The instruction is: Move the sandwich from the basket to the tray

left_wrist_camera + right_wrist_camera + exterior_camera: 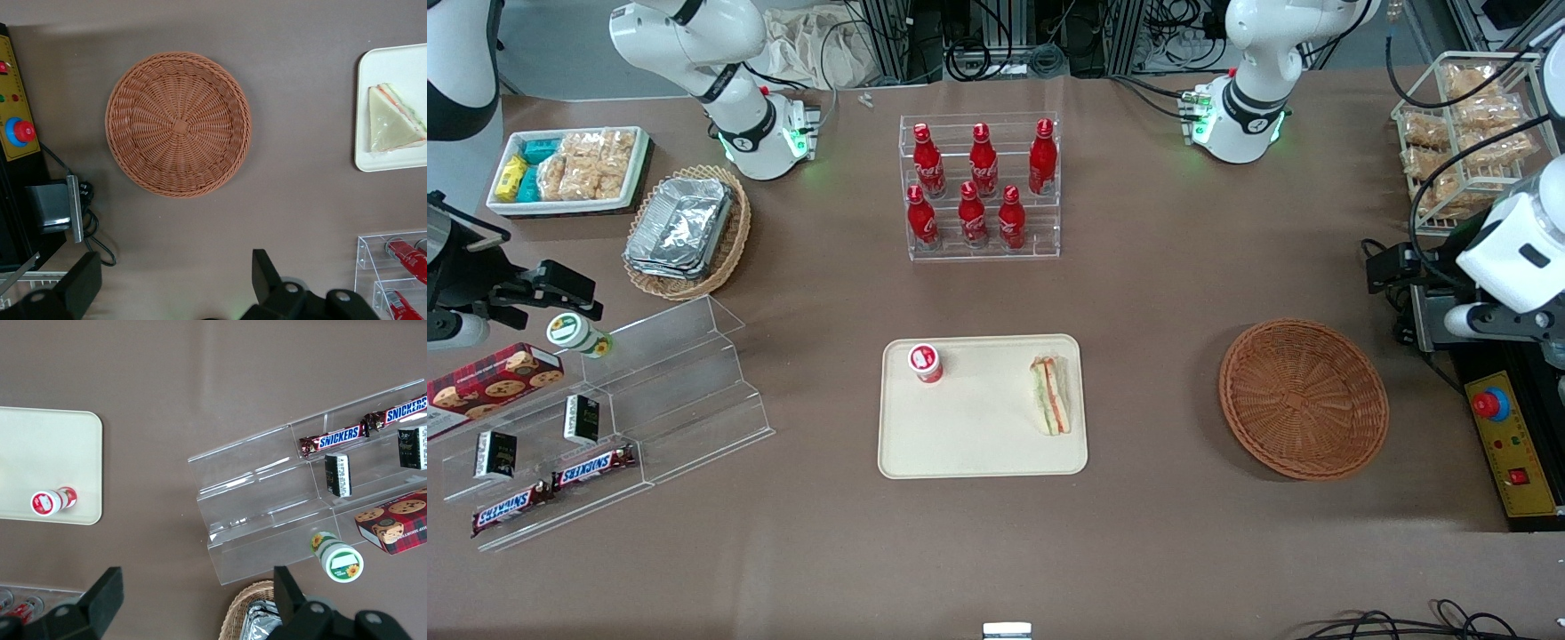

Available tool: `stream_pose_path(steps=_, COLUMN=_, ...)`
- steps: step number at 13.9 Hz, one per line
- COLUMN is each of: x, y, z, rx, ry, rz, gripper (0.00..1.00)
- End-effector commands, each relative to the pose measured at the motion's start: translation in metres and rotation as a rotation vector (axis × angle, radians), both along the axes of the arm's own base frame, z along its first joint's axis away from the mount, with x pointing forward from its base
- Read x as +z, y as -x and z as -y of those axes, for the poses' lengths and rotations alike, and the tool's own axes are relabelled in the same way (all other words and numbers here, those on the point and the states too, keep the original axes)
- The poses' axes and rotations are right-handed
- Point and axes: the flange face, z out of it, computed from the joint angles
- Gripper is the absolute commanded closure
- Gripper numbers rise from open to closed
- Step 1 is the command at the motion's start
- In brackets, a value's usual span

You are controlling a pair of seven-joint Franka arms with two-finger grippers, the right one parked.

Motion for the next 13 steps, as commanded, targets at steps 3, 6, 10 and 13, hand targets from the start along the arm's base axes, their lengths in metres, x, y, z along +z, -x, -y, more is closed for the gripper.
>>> stream_pose_path(steps=3, x=0.006, y=0.007, z=-0.012, rx=0.016, ry=-0.05, rz=0.0, gripper=0.0)
stream_pose_path(steps=6, x=0.006, y=0.007, z=-0.015, rx=0.028, ry=-0.049, rz=-0.001, gripper=0.0)
stream_pose_path(steps=10, x=0.002, y=0.006, z=-0.018, rx=0.036, ry=-0.045, rz=-0.006, gripper=0.0)
stream_pose_path(steps=13, x=0.001, y=0.004, z=-0.017, rx=0.033, ry=-0.048, rz=-0.002, gripper=0.0)
